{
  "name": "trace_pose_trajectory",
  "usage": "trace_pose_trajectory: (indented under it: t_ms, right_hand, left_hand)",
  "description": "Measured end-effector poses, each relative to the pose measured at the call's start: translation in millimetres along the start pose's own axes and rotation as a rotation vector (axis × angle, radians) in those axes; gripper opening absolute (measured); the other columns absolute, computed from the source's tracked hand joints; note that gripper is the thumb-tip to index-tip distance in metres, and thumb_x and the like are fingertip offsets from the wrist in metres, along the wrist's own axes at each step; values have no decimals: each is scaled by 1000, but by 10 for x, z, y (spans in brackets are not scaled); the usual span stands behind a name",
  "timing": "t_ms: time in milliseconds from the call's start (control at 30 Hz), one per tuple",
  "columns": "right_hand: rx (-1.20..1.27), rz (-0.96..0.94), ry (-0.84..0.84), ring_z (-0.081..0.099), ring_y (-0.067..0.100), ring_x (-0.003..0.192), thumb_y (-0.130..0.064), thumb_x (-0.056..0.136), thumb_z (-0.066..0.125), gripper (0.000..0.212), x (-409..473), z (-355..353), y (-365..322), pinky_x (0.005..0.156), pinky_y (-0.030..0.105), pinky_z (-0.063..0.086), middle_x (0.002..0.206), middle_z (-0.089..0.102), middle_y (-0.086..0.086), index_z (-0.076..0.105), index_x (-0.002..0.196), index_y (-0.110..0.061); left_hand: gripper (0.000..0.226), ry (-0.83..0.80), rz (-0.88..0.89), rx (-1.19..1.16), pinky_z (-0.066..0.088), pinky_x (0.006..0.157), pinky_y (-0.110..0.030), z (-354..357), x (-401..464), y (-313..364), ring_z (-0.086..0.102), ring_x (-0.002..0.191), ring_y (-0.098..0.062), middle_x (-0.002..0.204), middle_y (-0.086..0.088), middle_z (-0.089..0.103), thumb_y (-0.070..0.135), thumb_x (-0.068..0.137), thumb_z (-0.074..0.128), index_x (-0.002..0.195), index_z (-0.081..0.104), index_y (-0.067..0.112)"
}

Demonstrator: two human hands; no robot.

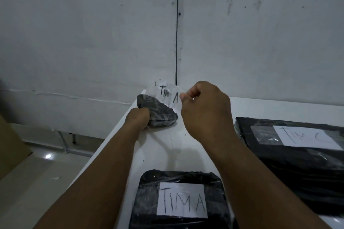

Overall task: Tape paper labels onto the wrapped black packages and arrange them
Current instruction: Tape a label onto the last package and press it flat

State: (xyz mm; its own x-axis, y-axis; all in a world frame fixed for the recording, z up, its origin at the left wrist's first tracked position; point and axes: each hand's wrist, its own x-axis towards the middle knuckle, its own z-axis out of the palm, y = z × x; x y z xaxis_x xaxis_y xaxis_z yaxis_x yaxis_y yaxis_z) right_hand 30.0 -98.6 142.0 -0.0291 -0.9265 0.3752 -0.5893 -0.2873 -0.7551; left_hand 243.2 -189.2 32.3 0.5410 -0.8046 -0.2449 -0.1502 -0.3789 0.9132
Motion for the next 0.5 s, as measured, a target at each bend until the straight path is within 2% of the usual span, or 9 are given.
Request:
trace_pose_trajectory:
  t_ms: [67, 133, 167, 267, 400, 500]
  right_hand:
    - [20, 2, -16, 52, -1, 64, -29, 96, 66, 23, 4, -26, -26, 53, 15, 32, 68, 54, -16, 57, 76, -25]
    - [42, 2, -39, 52, -4, 63, -29, 97, 66, 23, -3, -65, -66, 52, 10, 31, 68, 54, -18, 57, 75, -26]
    - [61, 4, -52, 52, -5, 62, -30, 97, 66, 23, -7, -89, -93, 51, 8, 31, 68, 55, -18, 58, 76, -26]
    - [122, -2, -78, 54, -6, 61, -35, 96, 67, 20, -19, -176, -195, 47, 6, 34, 70, 60, -17, 65, 79, -23]
    - [218, 14, -142, 60, 0, 72, -41, 93, 68, 23, -82, -319, -331, 61, 14, 42, 76, 67, -14, 70, 81, -21]
    - [290, 51, -211, 61, -2, 76, -40, 92, 70, 23, -172, -437, -383, 62, 16, 41, 79, 69, -14, 73, 81, -20]
  left_hand:
    - [44, 12, 9, -146, 59, 91, -48, -88, -308, 122, 70, 96, -34, 104, -15, 72, 28, 82, 50, 117, 64, 5]
    - [24, -2, 49, -262, 62, 79, -41, -191, -540, 163, 72, 89, -32, 97, -17, 73, 16, 95, 50, 106, 66, 2]
    - [22, -5, 76, -287, 61, 74, -37, -256, -635, 160, 72, 86, -30, 95, -17, 74, 13, 98, 50, 103, 66, 0]
    - [17, 20, 144, -375, 56, 73, -36, -485, -910, 115, 67, 80, -24, 95, -16, 71, 13, 100, 53, 107, 63, 2]
    - [15, 2, 164, -407, 55, 79, -40, -739, -1295, -11, 65, 81, -25, 94, -15, 71, 17, 98, 59, 103, 68, 5]
    - [21, -54, 197, -393, 55, 77, -40, -854, -1589, -121, 68, 78, -27, 91, -17, 74, 19, 98, 61, 104, 73, 3]
